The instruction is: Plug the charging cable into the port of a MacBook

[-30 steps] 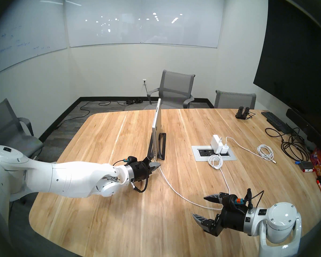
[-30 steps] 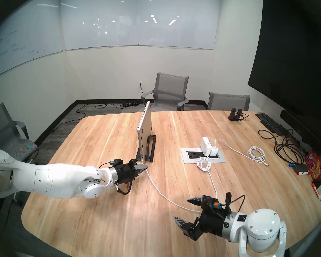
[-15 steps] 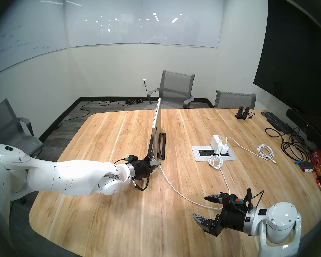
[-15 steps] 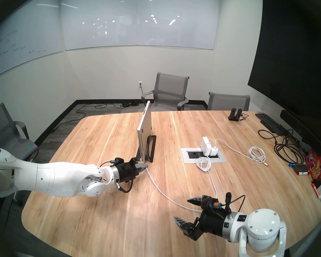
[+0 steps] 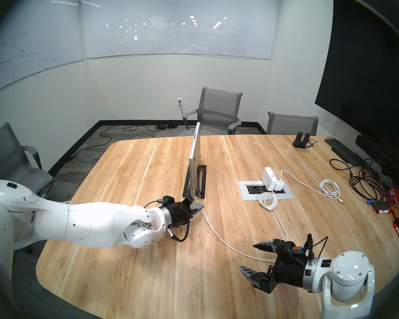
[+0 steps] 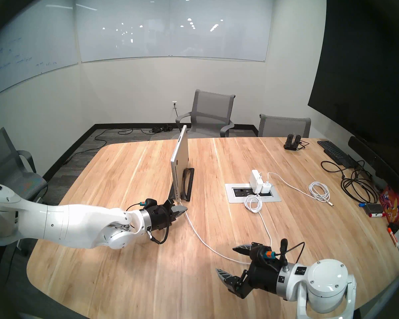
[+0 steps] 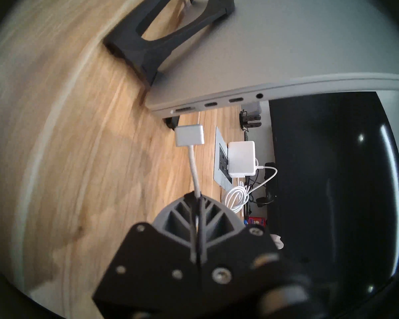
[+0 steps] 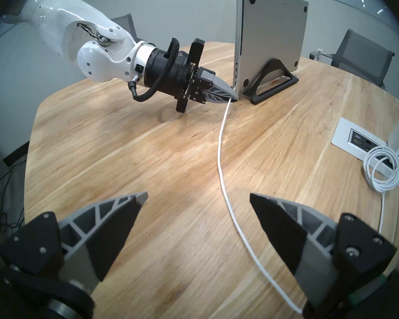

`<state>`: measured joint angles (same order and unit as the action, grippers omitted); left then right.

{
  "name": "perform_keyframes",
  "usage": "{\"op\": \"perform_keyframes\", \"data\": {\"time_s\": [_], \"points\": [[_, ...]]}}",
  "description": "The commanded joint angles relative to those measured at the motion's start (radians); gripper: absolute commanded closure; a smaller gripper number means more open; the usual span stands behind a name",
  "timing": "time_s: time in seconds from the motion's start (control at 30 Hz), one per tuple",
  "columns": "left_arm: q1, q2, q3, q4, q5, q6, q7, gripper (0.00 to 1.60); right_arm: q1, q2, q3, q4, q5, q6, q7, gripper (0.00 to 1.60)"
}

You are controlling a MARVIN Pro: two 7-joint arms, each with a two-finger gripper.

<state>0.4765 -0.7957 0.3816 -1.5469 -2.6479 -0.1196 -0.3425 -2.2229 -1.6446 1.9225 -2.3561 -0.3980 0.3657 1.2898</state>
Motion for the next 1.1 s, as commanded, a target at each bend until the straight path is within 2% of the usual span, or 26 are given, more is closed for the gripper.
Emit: {"op": "perform_keyframes", "data": {"time_s": [0.0,0.6,1.07], "points": [[0.052,0.012,0.039,-0.011,-0.002,-0.005,0.004,1.60,0.002,0.000,0.001,-0.017,0.002,-0.001,0.001,0.00],[0.068,0.054,0.079,-0.028,0.020,-0.004,-0.014,1.60,0.003,-0.001,0.002,-0.016,0.000,-0.002,0.003,0.00],[0.061,0.078,0.114,0.008,0.080,0.024,-0.031,1.60,0.004,-0.003,0.002,-0.014,-0.001,-0.003,0.004,0.00]]}}
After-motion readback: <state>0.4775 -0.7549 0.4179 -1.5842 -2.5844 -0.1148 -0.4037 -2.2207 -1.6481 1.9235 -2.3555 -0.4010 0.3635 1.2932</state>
